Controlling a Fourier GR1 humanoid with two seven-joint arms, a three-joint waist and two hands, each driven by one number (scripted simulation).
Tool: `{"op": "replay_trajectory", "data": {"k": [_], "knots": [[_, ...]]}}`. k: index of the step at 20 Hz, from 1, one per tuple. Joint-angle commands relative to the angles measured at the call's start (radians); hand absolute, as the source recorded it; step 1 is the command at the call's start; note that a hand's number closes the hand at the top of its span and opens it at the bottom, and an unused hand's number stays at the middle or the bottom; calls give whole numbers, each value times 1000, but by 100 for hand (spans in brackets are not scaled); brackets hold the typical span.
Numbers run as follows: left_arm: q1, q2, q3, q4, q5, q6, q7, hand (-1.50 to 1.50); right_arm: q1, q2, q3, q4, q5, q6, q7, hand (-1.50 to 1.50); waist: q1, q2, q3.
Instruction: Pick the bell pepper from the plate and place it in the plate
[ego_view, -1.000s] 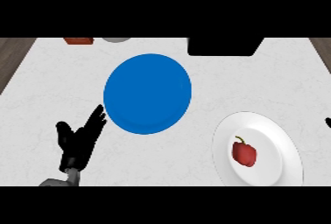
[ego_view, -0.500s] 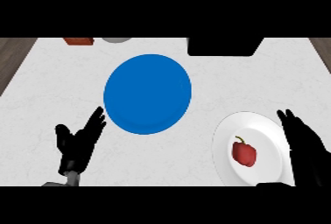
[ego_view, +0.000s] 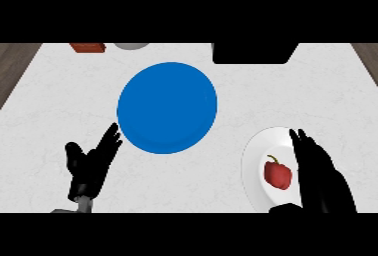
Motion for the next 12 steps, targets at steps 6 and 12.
{"op": "replay_trajectory", "data": {"k": [6, 12], "knots": [[-30, 8, 68, 95, 6, -70, -34, 0, -23, 116, 54, 142, 174, 5, 42, -150, -3, 4, -4], [15, -46, 44, 104, -26, -55, -82, 0, -4, 105, -18, 276, 186, -61, -50, -150, -3, 5, -4]]}}
